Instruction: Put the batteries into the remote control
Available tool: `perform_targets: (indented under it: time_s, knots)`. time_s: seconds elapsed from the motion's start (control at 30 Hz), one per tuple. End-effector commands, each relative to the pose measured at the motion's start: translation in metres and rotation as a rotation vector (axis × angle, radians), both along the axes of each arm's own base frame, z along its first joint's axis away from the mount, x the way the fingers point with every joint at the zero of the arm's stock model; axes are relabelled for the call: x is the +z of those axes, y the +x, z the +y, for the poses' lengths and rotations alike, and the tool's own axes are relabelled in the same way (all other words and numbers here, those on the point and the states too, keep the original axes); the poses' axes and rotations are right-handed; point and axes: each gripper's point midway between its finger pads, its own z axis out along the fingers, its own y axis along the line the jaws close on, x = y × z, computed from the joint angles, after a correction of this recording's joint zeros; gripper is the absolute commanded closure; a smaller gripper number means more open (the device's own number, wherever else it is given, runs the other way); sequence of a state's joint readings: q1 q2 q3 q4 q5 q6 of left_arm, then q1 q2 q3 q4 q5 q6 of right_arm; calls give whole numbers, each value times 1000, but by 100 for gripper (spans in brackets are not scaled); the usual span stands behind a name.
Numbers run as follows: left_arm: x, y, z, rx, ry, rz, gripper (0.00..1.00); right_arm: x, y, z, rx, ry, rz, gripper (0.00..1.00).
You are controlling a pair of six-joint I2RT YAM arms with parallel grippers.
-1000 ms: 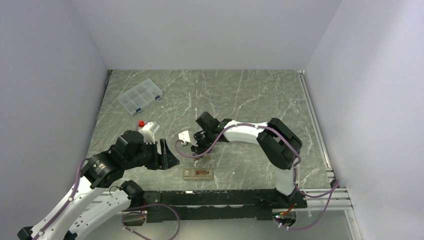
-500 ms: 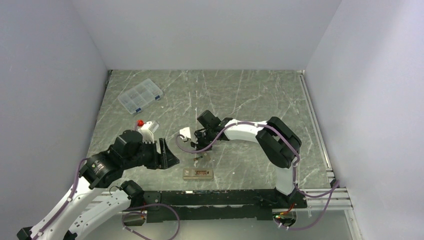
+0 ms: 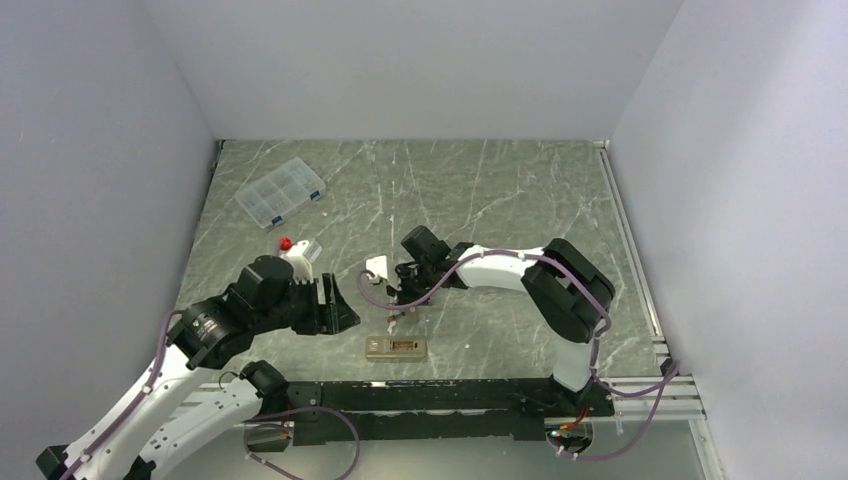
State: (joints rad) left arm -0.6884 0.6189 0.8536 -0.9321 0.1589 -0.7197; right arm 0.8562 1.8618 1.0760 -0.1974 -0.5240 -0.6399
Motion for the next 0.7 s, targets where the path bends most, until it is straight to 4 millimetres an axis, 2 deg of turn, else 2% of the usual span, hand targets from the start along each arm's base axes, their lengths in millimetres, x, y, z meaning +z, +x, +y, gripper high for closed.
perform_targets:
  time_s: [0.0,0.33,0.67]
  knots:
    - [5,11,-1,35,-3,-28,28,13,-1,-4,-55,9,-19,100]
    - [-20,16,-2,79,32,40,31,47,-1,-7,-126,30,-69,100]
    - [-47,22,-7,101,70,110,32,72,-31,-20,-173,4,-58,100]
